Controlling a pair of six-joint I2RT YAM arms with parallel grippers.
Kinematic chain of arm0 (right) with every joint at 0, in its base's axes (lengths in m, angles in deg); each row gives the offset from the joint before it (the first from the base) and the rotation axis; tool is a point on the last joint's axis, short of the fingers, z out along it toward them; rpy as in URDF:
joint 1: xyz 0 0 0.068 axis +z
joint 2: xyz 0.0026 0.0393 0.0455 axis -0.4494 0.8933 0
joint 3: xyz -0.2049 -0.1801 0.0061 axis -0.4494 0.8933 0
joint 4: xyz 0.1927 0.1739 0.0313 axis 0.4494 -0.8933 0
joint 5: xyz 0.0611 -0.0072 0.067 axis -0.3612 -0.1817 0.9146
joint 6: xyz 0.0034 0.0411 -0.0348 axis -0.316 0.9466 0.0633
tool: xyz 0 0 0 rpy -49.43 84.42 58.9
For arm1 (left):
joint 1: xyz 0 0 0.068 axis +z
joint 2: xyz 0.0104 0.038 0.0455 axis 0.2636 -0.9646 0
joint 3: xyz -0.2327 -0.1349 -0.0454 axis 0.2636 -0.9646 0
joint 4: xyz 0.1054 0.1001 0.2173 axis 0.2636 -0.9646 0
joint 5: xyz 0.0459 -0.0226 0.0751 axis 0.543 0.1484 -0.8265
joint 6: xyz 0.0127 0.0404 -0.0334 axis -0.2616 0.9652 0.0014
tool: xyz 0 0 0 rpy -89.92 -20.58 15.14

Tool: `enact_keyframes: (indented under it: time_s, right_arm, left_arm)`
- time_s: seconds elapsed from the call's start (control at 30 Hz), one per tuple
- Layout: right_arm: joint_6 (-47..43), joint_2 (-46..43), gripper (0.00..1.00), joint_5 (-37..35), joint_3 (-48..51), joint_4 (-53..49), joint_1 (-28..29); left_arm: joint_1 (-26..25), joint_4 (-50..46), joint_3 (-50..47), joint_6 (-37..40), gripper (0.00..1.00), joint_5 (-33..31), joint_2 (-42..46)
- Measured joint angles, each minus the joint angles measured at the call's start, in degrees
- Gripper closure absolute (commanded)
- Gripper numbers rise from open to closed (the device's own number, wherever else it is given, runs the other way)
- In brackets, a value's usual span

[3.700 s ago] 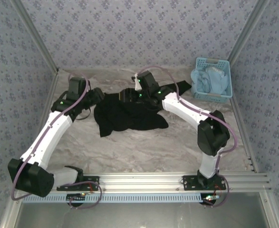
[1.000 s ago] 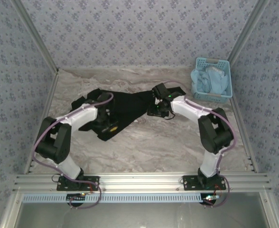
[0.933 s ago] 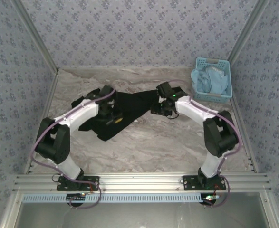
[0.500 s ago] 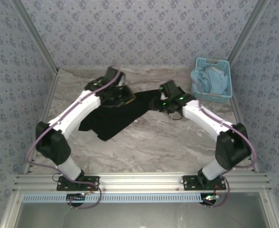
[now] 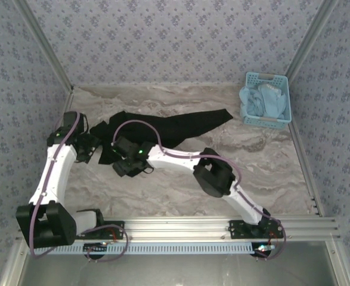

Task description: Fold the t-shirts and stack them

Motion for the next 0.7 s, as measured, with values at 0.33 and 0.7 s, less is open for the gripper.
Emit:
enact_keyframes:
  time_s: [0.33, 0.7]
  right_arm:
    - [-0.8, 6.6, 1.00, -3.8, -7.3, -6.9, 0.4]
    - [-1.7, -25.0, 1.00, -0.5, 14.2, -1.2, -11.2]
  left_arm:
    - [-1.6, -1.6, 0.7, -0.2, 0.45, -2.1, -0.2]
    - [-1.4, 0.7, 0.8, 2.6, 0.23, -1.0, 3.0]
